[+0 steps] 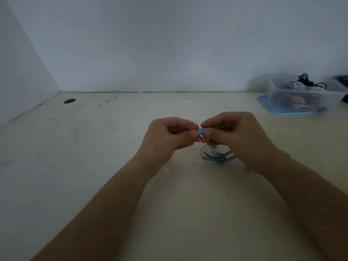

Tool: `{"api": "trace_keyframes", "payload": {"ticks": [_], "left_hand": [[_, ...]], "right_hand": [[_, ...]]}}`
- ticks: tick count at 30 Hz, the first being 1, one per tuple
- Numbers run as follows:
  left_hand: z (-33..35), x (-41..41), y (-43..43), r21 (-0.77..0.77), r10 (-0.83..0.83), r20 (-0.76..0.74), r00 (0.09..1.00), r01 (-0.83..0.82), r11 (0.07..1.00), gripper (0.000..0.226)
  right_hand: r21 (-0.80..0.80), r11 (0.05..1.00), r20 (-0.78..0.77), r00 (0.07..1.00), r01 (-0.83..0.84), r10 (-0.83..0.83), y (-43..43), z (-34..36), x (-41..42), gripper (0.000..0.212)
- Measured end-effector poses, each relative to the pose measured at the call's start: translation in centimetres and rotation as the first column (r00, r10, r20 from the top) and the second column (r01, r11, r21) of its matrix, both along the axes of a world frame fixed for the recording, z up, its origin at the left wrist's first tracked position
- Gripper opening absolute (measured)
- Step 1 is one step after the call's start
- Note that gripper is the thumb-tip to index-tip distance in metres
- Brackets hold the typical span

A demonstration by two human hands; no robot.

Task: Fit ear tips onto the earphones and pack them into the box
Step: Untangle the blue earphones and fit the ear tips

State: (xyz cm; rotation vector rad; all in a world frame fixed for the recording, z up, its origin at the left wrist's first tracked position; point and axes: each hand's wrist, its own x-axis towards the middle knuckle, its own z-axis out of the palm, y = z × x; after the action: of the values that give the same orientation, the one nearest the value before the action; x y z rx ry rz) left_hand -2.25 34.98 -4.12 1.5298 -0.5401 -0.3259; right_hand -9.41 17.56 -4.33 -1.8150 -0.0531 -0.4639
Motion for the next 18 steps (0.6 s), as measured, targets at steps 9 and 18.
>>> {"api": "trace_keyframes", "payload": {"ticks": [9, 18], "left_hand": [[-0.06, 0.02, 0.0, 0.006, 0.003, 0.003, 1.0, -0.003, 1.0, 0.014], [-0.12, 0.02, -0.02, 0.028, 0.009, 0.027, 1.0, -0.009, 1.0, 0.016]], "right_hand": [[0.001, 1.0, -0.001, 1.0, 0.013, -0.013, 0.14, -0.28, 0.12, 0.013], [-0.144, 0.988, 0.01, 0.999, 0.051, -0.05, 0.2, -0.21, 0.0, 0.013]]}}
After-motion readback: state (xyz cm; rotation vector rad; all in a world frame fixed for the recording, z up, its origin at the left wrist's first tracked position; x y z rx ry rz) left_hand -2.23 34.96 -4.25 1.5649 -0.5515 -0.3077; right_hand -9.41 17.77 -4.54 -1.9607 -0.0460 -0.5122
